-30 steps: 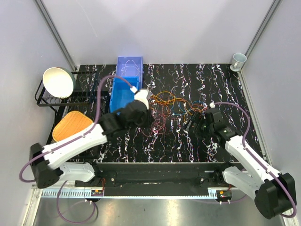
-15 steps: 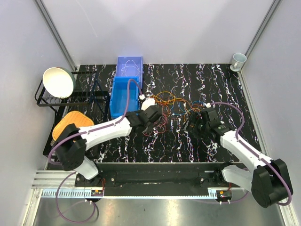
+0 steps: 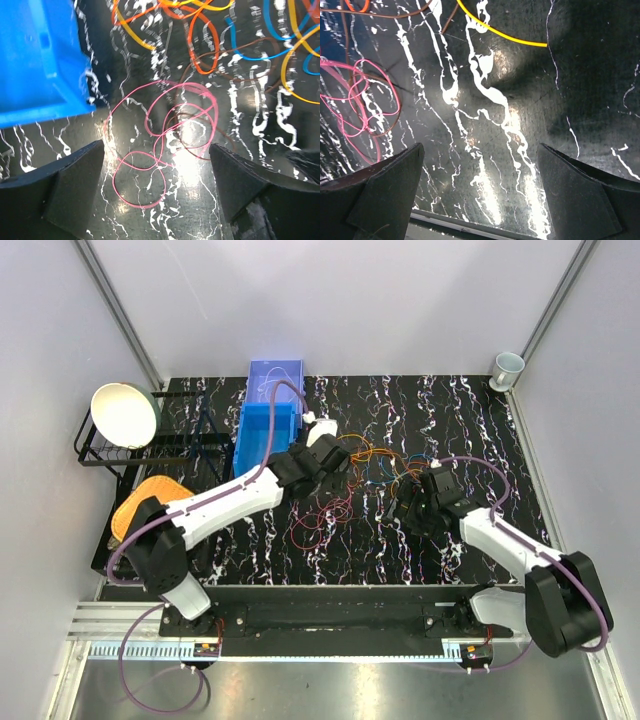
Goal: Untangle the cables
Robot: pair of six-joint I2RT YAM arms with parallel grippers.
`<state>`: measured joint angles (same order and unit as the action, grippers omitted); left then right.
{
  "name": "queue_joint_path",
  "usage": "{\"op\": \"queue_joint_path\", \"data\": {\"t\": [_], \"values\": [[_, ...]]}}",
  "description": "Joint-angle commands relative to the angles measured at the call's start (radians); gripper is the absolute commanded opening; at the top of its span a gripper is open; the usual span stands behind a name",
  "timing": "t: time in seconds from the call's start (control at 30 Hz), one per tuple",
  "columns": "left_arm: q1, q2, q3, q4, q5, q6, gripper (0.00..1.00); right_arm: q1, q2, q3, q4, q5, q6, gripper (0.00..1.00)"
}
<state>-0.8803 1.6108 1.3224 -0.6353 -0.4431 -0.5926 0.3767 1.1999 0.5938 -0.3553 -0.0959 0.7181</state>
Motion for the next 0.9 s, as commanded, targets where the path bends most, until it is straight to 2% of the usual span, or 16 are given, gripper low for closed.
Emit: {"op": "queue_joint_path", "data": {"t": [0.0, 0.43, 0.67, 0.87], "values": [[-0.003, 0.030, 0.076, -0.007, 0.010, 0.108, 0.90, -0.001, 0.039, 0.066, 0.045, 0.007, -0.032, 1.00], [0.020, 0.305, 0.207, 0.023, 0.017, 0.183, 0.88, -0.001, 0.058, 0.057, 0.049, 0.022, -0.054, 1.00], [0.021, 0.327, 0.182, 0.077, -0.060, 0.300, 0.92, -0.001, 0.056, 0.050, 0.047, 0.035, -0.069, 1.00], [0.047, 0.362, 0.143, 0.180, -0.008, 0.341, 0.91, -0.001, 0.096, 0.060, 0.061, 0.018, -0.066, 1.00]]}}
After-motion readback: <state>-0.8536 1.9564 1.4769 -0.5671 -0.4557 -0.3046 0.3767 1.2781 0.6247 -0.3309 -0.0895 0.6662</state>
